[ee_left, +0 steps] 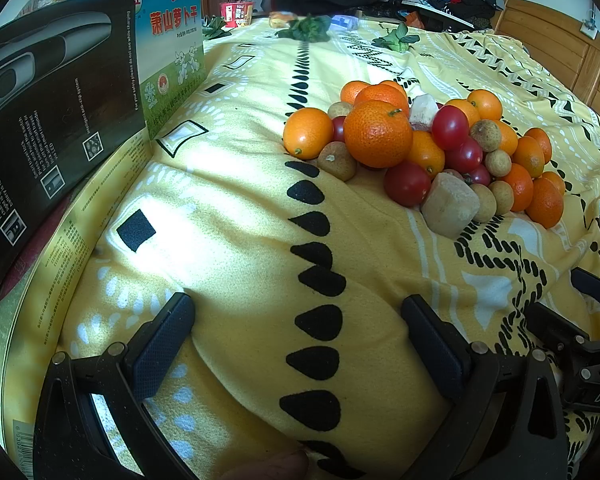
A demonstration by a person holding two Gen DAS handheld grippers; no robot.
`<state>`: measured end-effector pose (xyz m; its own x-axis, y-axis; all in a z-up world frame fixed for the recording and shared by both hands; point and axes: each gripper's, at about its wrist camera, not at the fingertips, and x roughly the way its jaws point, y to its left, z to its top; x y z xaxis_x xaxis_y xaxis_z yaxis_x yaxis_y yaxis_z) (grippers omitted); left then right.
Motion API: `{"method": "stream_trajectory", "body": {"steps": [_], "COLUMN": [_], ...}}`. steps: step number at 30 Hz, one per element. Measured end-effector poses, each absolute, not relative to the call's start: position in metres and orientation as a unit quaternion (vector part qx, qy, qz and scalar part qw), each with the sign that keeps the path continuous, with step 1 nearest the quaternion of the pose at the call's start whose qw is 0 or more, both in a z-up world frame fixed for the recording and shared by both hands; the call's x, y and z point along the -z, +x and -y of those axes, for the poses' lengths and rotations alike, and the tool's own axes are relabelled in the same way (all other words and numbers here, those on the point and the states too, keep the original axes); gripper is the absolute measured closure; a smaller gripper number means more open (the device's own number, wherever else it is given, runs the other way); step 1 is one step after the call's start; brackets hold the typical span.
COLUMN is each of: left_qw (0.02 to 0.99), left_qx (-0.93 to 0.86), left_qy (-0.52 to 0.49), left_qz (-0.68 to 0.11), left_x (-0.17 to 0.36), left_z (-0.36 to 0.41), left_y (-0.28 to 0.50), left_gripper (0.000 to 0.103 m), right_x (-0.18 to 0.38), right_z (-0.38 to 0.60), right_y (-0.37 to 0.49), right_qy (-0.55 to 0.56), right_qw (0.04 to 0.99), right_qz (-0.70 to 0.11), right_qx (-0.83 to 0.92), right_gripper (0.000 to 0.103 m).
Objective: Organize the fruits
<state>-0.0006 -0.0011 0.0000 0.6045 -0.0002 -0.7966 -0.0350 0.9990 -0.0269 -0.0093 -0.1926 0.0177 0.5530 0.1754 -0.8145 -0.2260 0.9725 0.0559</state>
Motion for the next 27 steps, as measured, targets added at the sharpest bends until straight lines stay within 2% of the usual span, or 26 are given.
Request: {"method": "stream_trajectory", "body": {"steps": [27], "left_qw": [0.895], "left_qx": [-0.009], "left_qy": [-0.02], "left_qz": [-0.445], "left_x": [0.0], "left_z": [0.0008], "left_y": [-0.0005], "left_gripper": [0.0], "right_x": [-0.0198], "right_z": [0.1851], "right_y": [-0.0077], "right_qy": [-0.025], "right_qw": [0.881], "right_qz": [-0.458], "right_qx": [-0.114], "right_gripper": [0.0]}}
